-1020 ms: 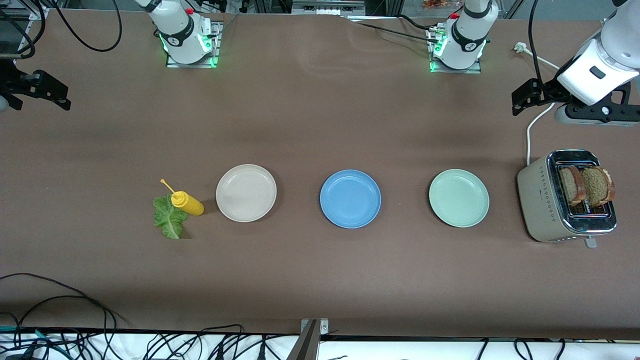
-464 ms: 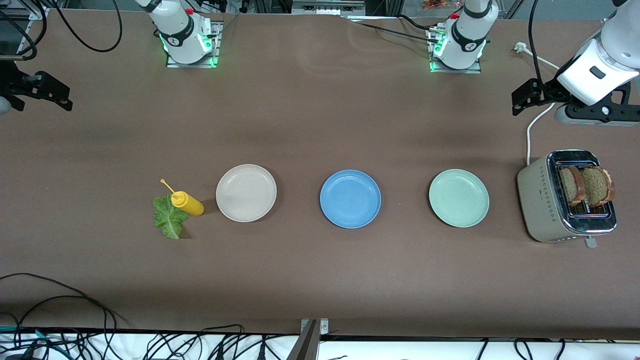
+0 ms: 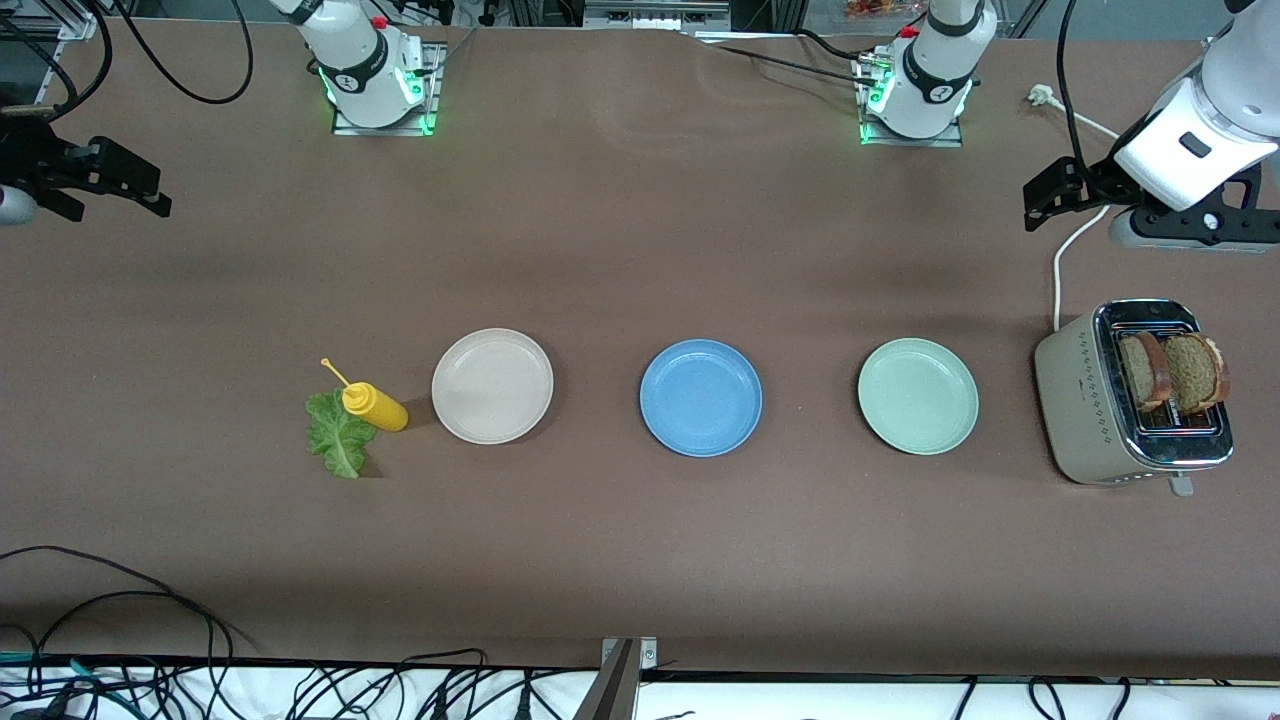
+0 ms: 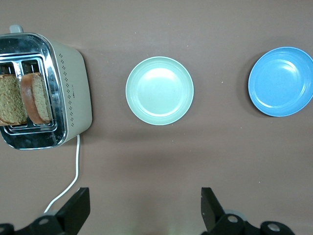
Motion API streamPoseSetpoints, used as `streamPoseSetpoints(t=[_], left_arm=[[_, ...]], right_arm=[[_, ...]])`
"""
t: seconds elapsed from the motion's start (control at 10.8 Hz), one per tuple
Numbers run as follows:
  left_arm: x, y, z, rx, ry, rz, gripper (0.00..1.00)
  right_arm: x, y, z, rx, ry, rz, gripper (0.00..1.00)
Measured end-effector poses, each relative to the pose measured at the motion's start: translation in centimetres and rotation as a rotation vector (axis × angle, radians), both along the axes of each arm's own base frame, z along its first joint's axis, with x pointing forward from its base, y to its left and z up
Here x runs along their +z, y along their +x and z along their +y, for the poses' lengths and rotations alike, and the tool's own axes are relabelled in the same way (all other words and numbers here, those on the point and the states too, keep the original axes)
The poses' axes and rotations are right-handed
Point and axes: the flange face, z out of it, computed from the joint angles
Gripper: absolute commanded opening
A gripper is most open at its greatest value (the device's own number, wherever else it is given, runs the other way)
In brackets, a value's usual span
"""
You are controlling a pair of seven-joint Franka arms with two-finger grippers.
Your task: Make sandwich in blue plate with both arms
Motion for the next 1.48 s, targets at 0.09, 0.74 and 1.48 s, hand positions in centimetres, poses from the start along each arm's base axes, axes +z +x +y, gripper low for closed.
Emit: streamPoseSetpoints(t=[0.09,0.74,1.48], left_arm=[[0.0,0.0,0.0,0.0,0.0,0.0,1.0],[0.0,0.0,0.0,0.0,0.0,0.0,1.0],[0.0,0.0,0.0,0.0,0.0,0.0,1.0]], right_arm=[[0.0,0.0,0.0,0.0,0.004,0.0,1.0],[-0.2,0.0,-1.0,-0.02,0.007,0.009,1.0],[-0.6,0.2,-1.3,-0.024,0.005,0.018,1.0]])
